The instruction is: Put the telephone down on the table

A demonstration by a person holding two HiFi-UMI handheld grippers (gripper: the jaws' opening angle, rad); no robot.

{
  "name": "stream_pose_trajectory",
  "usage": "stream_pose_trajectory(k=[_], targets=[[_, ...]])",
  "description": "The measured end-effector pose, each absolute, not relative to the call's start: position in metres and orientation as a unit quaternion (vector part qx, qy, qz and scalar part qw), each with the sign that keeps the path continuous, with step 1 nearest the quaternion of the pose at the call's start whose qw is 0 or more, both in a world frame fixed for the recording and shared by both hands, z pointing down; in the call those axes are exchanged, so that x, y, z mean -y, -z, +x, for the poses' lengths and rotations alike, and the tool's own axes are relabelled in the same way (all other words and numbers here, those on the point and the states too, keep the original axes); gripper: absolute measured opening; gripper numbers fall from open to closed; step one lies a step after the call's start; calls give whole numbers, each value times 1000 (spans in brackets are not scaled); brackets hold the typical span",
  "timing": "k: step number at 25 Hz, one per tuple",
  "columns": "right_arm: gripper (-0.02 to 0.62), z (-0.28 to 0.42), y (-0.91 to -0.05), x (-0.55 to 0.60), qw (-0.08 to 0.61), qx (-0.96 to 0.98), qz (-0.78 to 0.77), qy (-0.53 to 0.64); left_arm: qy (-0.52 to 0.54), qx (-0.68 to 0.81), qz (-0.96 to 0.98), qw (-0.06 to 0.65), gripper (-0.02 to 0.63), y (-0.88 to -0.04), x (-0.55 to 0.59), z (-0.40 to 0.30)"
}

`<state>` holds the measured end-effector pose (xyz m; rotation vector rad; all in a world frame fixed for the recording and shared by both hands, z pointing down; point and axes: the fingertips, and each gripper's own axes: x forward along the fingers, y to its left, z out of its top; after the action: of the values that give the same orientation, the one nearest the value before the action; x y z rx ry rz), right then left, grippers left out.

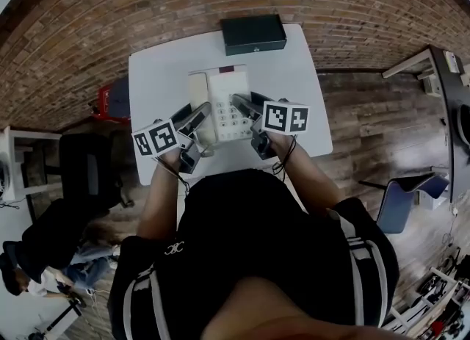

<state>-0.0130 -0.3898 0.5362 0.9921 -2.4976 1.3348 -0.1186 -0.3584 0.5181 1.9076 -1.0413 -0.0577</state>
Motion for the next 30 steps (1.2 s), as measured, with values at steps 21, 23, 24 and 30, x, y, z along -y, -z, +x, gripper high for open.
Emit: stream_pose_trajectory(k=[21,23,24,30], targets=[[213,-37,-652,400,113,797,325,-496,-16,404,743,533,308,-634,372,-142],[213,-38,-659,399,117,796,329,-494,-14,399,736,547,308,-644,370,-143],[213,-38,-662,399,119,797,333,-490,-12,396,732,555,308,-649,370,-143],[213,-38,-680,401,130,795,336,-488,-20,387,724,570,307,-669,370,-142]])
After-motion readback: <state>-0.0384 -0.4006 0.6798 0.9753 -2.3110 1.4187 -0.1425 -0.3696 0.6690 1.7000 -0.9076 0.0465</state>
